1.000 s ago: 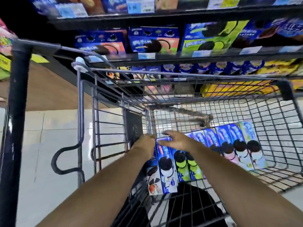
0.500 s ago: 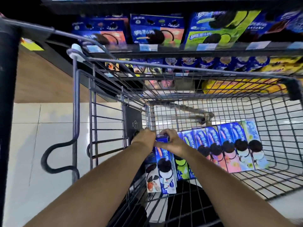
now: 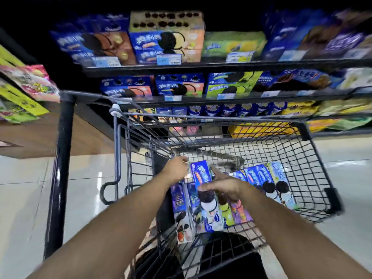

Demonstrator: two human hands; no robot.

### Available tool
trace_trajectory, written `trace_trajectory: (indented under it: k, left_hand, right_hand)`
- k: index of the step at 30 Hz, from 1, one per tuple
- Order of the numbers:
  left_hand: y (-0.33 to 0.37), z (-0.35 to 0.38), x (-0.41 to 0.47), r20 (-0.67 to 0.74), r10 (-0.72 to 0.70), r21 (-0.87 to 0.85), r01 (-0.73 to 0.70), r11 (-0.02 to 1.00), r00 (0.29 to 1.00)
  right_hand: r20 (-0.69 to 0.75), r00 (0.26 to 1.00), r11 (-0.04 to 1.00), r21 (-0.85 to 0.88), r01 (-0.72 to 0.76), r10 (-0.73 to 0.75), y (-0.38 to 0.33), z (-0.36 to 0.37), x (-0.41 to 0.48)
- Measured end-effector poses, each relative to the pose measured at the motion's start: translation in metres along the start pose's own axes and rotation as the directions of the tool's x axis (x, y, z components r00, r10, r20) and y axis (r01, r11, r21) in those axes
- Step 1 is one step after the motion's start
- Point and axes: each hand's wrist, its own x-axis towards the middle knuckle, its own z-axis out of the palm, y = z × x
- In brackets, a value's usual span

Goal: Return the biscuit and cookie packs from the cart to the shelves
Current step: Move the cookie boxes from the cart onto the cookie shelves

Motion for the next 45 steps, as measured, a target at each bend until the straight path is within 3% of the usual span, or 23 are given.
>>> trace_trajectory:
  k: [3,5,9,11,13,18,21,24,27,29,32,34,36,40,45]
  left_hand:
    - [0.046,-0.038,-0.031,0.095,0.098,-0.473,-0.041,0.88,0.991]
    - [0.072,-0.063,-0.049,0.167,0.166,-0.586,-0.038,0.81,0.972]
    - [0.107,-0.095,-0.066,0.207,0.227,-0.654,-0.038,0.756,0.952]
    - [0.125,-0.104,-0.066,0.122,0.228,-0.657,-0.094,0.748,0.966]
    - [0.142,-0.109,-0.07,0.018,0.217,-0.724,-0.137,0.676,0.976]
    - [0.181,-0.114,-0.078,-0.161,0.053,-0.862,-0.167,0.478,0.986]
    - [0.202,-0.113,-0.08,-0.25,-0.073,-0.909,-0.208,0.362,0.965]
    - [0.219,-0.108,-0.082,-0.319,-0.156,-0.928,-0.274,0.253,0.935]
    - [0.235,-0.105,-0.086,-0.382,-0.138,-0.919,-0.359,0.164,0.914]
    - [0.242,-0.107,-0.09,-0.435,-0.071,-0.888,-0.415,0.2,0.898]
    - [0.245,-0.121,-0.097,-0.491,0.117,-0.734,-0.483,0.477,0.863]
    - [0.246,-0.135,-0.105,-0.484,0.246,-0.517,-0.502,0.694,0.839]
    - [0.251,-0.149,-0.114,-0.474,0.322,-0.297,-0.493,0.818,0.819]
    - [0.273,-0.169,-0.114,-0.485,0.441,-0.108,-0.552,0.826,0.755]
    - [0.311,-0.186,-0.105,-0.564,0.443,-0.014,-0.544,0.839,0.697]
  right_hand:
    - [0.016,1.0,1.0,0.013,0.013,-0.013,-0.052,-0.018,-0.051]
    - [0.053,0.997,0.998,0.026,0.053,-0.054,-0.086,-0.03,-0.074]
    - [0.125,0.984,0.99,-0.038,0.135,-0.129,-0.146,-0.053,-0.107]
    - [0.159,0.975,0.986,-0.032,0.162,-0.155,-0.171,-0.064,-0.117]
    - [0.162,0.972,0.984,-0.025,0.179,-0.173,-0.189,-0.075,-0.126]
    - [0.218,0.973,0.99,-0.098,0.105,-0.082,-0.196,-0.124,-0.145]
    - [0.128,0.99,0.99,-0.122,0.074,-0.058,-0.187,-0.162,-0.156]
    - [0.1,0.989,0.993,0.059,0.101,-0.107,-0.18,-0.191,-0.169]
    - [0.018,0.982,0.945,0.276,0.177,-0.189,-0.175,-0.205,-0.179]
    - [-0.028,0.959,0.911,0.307,0.276,-0.281,-0.177,-0.206,-0.19]
    - [-0.134,0.903,0.861,0.271,0.43,-0.409,-0.186,-0.215,-0.211]
    - [-0.221,0.832,0.845,0.056,0.531,-0.509,-0.193,-0.224,-0.232]
    - [-0.294,0.722,0.779,-0.267,0.567,-0.627,-0.202,-0.232,-0.252]
    - [-0.296,0.568,0.619,-0.571,0.54,-0.768,-0.224,-0.246,-0.275]
    - [-0.282,0.487,0.517,-0.724,0.458,-0.827,-0.252,-0.277,-0.273]
